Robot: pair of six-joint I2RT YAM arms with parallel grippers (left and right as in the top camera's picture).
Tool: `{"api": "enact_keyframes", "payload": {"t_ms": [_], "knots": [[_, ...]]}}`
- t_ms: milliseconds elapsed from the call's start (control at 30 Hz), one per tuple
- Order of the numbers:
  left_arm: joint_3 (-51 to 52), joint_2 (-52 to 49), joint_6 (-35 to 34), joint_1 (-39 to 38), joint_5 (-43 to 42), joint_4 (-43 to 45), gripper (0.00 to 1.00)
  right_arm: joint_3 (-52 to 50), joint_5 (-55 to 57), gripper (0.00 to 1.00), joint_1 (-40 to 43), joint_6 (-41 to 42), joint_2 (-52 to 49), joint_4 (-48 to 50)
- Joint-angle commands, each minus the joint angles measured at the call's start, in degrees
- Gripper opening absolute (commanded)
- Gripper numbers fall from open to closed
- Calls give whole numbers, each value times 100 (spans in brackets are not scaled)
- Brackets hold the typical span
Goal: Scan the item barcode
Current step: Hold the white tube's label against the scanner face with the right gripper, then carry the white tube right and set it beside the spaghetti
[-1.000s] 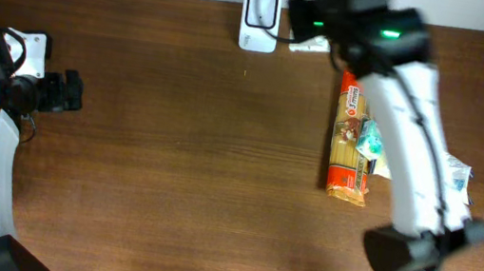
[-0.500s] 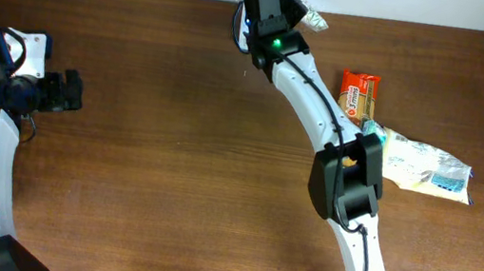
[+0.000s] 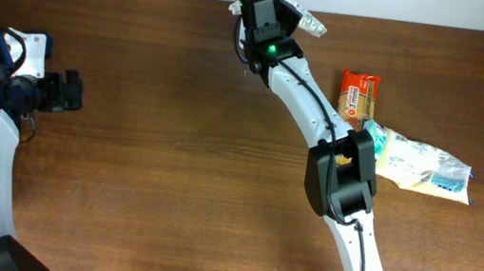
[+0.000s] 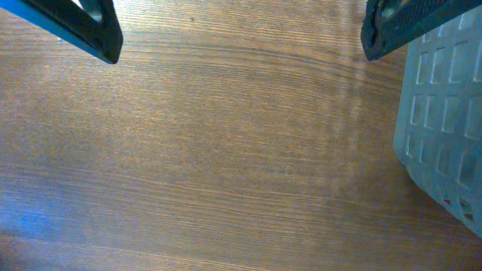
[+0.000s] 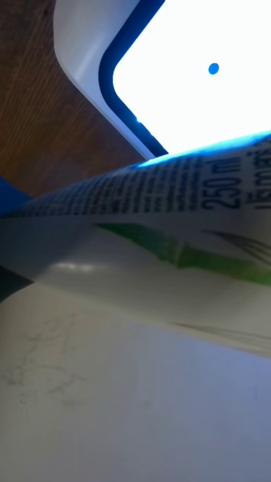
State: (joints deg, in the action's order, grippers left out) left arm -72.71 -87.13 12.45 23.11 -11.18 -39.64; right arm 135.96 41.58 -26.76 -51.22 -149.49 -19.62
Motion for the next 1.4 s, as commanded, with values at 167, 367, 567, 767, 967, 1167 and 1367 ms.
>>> {"api": "enact_keyframes", "payload": {"t_ms": [167, 367, 567, 767, 967, 1167, 1367], "knots": [[-52, -2, 50, 31, -59, 11, 99, 22, 219, 4, 24, 22, 85, 107], [-52, -2, 50, 31, -59, 11, 99, 22, 26, 4, 55, 20, 83, 105], [-52, -2, 50, 31, -59, 11, 99, 22, -17, 4, 136, -195, -33, 326], [-52, -2, 52, 31, -59, 11, 99, 22, 4, 4, 129, -855, -210, 402], [-52, -2, 50, 31, -59, 11, 99, 22, 28, 4, -28, -837, -105, 271], [-52, -2, 50, 31, -59, 11, 99, 22, -361, 4, -225, 761, 1113, -1213], [-52, -2, 50, 31, -59, 11, 99, 22, -2527, 4, -160, 3764, 2339, -4409]]}}
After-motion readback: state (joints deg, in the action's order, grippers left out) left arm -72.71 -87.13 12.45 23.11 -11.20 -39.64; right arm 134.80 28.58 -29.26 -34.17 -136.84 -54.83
